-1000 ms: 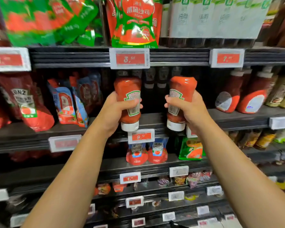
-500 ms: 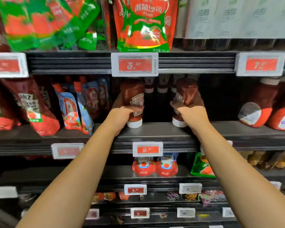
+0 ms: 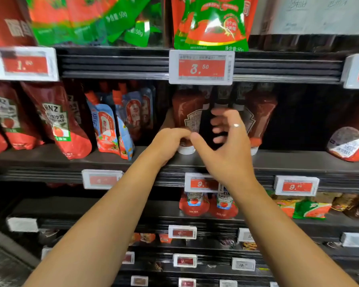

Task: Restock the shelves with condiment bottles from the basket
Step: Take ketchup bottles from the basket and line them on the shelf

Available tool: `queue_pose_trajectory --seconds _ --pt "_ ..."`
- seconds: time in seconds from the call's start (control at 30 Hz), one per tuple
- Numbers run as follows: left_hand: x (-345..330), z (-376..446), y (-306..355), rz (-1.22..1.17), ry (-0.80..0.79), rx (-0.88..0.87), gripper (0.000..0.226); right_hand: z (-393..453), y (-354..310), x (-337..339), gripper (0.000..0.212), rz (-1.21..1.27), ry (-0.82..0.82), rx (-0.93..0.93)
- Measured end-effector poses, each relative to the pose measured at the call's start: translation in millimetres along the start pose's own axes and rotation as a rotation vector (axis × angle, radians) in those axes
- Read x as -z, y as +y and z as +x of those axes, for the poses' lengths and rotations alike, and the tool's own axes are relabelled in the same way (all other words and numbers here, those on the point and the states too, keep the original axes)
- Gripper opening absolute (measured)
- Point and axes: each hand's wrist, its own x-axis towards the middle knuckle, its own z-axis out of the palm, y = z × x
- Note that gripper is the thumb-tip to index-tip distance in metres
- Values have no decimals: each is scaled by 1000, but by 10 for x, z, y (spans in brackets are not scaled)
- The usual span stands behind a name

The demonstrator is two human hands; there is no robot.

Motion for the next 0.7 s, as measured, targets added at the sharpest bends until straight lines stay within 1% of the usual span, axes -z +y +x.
queue_pose_trajectory --seconds 0.07,0.13,0.17,0.23,0.3,0.37,0.4,0.47,0.53,0.6,0.7 --pt "-20 -39 41 36 -11 -13 38 171 -43 -142 70 11 -50 -84" --pt "-35 -65 77 129 -9 -41 45 325 -37 -252 80 64 -64 -138" --pt "-32 -78 90 177 -10 -44 42 369 -18 -296 83 73 -52 -156" --pt "-21 -101 94 224 -23 1 35 385 54 -351 79 90 -16 -170" --pt "1 -61 55 250 -29 -21 53 336 139 -367 67 90 -1 -179" --pt "2 -37 31 266 -38 -132 72 300 215 -356 55 83 -9 -186" --pt "-6 -34 30 260 -33 -164 77 305 247 -350 50 100 -22 -189" --pt "-6 -17 20 217 -10 -171 79 319 295 -344 42 159 -48 -205" --pt "-5 -17 19 193 -1 -184 73 331 326 -347 42 198 -51 -235" --pt "-6 -23 30 207 20 -191 69 333 328 -362 43 217 -16 -239" --pt "-7 -34 30 230 77 -217 77 347 346 -373 45 239 56 -255"
